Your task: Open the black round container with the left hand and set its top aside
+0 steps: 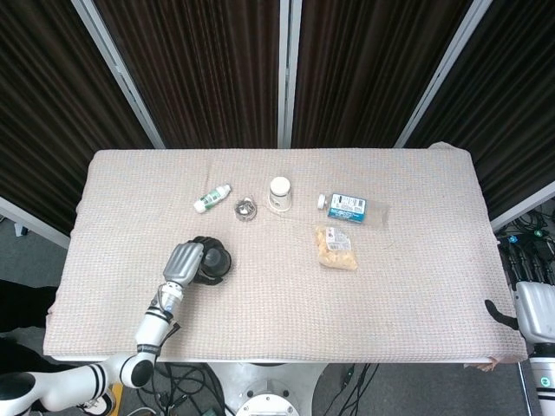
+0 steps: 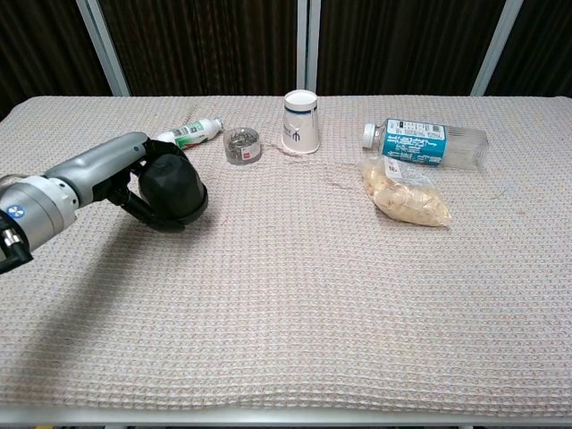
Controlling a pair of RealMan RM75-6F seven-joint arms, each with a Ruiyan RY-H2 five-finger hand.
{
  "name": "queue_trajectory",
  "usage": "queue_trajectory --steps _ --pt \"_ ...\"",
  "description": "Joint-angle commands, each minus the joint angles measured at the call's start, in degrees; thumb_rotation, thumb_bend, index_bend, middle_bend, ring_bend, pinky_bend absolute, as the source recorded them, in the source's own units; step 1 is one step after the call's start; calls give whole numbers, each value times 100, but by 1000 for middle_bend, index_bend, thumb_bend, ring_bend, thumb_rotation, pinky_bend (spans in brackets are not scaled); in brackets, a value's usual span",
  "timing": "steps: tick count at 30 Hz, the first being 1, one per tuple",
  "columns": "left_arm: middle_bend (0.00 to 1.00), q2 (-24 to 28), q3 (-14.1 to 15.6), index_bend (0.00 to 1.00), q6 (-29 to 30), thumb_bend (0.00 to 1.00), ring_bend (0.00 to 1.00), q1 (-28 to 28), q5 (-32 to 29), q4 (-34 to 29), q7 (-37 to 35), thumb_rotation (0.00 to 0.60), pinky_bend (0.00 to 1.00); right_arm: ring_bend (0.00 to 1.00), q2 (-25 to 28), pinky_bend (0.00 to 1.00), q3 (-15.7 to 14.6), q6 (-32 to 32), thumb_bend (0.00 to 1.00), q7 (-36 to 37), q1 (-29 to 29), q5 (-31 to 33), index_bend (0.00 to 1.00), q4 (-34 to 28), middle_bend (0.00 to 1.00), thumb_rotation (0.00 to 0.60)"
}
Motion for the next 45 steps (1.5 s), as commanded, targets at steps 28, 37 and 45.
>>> queue_trajectory --steps 28,37,45 --pt "495 1339 3 438 -854 227 332 -665 -1219 -1048 1368 600 434 0 -35 0 -37 49 153 70 -9 -138 12 26 4 600" --pt "495 1334 -1200 441 1784 223 332 -781 865 -1756 664 600 433 0 -74 0 -53 -47 154 53 23 -106 11 57 3 600" --pt "495 1193 -641 441 1411 220 333 -735 636 -1544 772 600 436 0 -95 0 -55 -19 153 110 25 -154 12 99 3 600"
